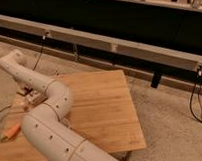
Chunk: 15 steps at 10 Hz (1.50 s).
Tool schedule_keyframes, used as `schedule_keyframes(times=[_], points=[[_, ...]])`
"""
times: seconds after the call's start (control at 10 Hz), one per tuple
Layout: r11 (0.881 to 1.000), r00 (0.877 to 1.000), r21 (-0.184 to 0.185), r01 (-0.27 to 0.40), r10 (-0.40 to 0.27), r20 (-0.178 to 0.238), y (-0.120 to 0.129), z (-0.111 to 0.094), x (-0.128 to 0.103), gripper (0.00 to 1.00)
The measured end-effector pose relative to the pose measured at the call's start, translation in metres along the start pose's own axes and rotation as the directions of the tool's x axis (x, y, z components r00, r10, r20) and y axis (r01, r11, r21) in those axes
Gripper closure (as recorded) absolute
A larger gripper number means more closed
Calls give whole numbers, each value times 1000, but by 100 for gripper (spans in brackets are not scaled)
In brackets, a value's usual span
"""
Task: Place the eraser on the white sponge
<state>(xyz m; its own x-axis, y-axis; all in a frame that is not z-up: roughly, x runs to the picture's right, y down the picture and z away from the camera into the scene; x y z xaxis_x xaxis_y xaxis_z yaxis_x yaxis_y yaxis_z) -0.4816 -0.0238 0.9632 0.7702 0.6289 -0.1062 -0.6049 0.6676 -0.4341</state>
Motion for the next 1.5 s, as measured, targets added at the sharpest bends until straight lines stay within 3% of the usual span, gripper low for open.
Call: schedule_keyframes(times=[0.3,0.6,0.9,1.2,1.5], points=[[1000,1000,11,14,-14,11,-2,3,-2,100],[992,994,121,39,-51,96,-20,-5,-31,100],[986,988,162,24,-48,146,-23,-1,-45,100],[988,984,156,6,-34,175,-20,4,-50,100],[995,982,99,4,-22,188,-7,3,-53,100]])
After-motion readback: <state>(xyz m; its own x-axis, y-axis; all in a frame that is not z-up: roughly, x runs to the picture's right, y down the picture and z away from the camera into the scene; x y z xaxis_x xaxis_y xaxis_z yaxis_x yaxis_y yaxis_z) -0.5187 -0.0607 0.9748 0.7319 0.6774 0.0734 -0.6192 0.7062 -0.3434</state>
